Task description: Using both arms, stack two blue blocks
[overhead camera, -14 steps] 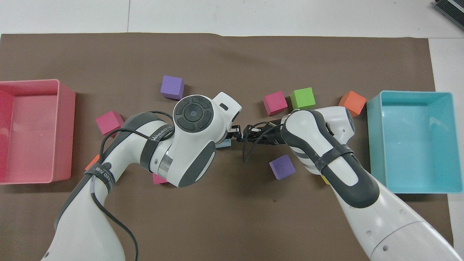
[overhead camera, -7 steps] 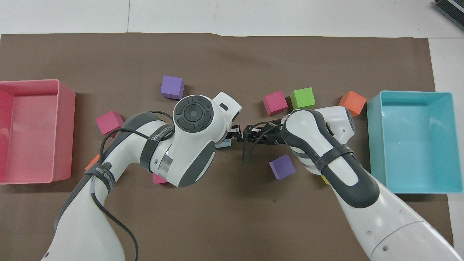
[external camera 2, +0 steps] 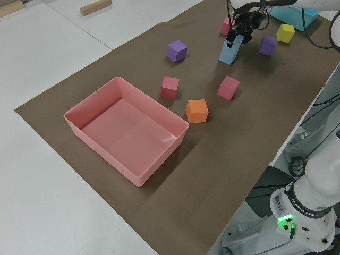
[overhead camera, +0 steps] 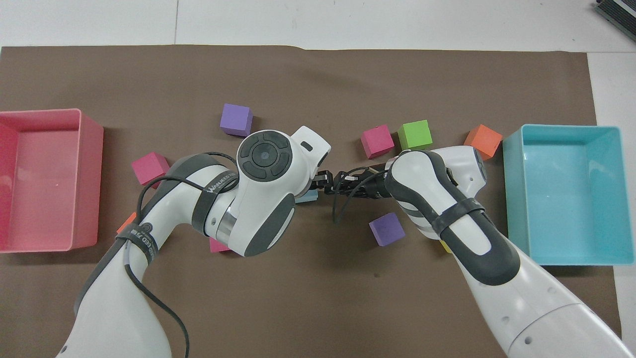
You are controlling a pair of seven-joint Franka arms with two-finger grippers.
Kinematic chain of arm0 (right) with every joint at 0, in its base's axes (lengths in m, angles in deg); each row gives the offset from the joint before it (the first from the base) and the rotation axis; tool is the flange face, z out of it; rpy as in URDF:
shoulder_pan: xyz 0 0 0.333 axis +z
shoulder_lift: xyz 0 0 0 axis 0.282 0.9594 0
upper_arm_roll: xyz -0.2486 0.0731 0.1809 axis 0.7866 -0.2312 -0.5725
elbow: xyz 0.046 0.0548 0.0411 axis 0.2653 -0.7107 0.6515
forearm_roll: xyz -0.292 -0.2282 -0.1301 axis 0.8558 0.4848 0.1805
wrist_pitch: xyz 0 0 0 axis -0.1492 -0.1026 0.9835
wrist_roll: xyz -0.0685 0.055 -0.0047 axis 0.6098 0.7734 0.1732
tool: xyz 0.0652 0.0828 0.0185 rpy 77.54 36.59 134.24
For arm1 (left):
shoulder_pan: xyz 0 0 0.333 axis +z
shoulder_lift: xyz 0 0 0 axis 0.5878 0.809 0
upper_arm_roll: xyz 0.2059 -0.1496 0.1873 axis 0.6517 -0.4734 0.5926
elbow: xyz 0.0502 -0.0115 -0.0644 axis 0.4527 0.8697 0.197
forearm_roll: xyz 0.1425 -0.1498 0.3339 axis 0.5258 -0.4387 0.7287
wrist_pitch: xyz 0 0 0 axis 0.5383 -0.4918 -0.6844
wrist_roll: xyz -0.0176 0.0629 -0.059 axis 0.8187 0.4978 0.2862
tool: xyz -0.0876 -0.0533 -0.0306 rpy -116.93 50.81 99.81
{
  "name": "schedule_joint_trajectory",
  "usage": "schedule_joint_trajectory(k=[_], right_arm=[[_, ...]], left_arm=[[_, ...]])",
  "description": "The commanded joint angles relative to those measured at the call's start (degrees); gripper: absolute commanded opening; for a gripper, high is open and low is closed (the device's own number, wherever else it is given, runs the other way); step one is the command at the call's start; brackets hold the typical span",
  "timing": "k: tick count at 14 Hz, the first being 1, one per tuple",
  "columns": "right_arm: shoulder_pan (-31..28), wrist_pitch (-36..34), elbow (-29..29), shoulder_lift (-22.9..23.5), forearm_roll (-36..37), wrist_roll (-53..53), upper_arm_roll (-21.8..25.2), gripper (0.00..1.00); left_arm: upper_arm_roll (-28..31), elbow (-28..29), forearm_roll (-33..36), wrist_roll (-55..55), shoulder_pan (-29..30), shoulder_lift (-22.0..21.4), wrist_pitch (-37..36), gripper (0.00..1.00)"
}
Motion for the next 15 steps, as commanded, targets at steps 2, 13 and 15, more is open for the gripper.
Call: schedule_joint_trajectory(k=[2, 13, 15], right_arm=[[-0.6, -1.0, 0.2, -0.1, -0.4, -0.4, -0.3, 0.00], [-0.8, -1.8, 0.5, -6.5, 14.3, 1.7, 0.2, 0.00], [-1.7, -2.7, 0.8, -8.7, 22.6, 3.8, 0.1, 0.00]], left_arm=[[1.0, -2.0, -0.9, 0.2, -0.9, -0.8, -0.6, 1.00], [1.9, -2.6, -0.1, -19.6, 11.7, -15.8, -21.4, 1.00], [1.9, -2.5, 0.0, -22.0, 13.8, -17.6, -24.5, 1.00]])
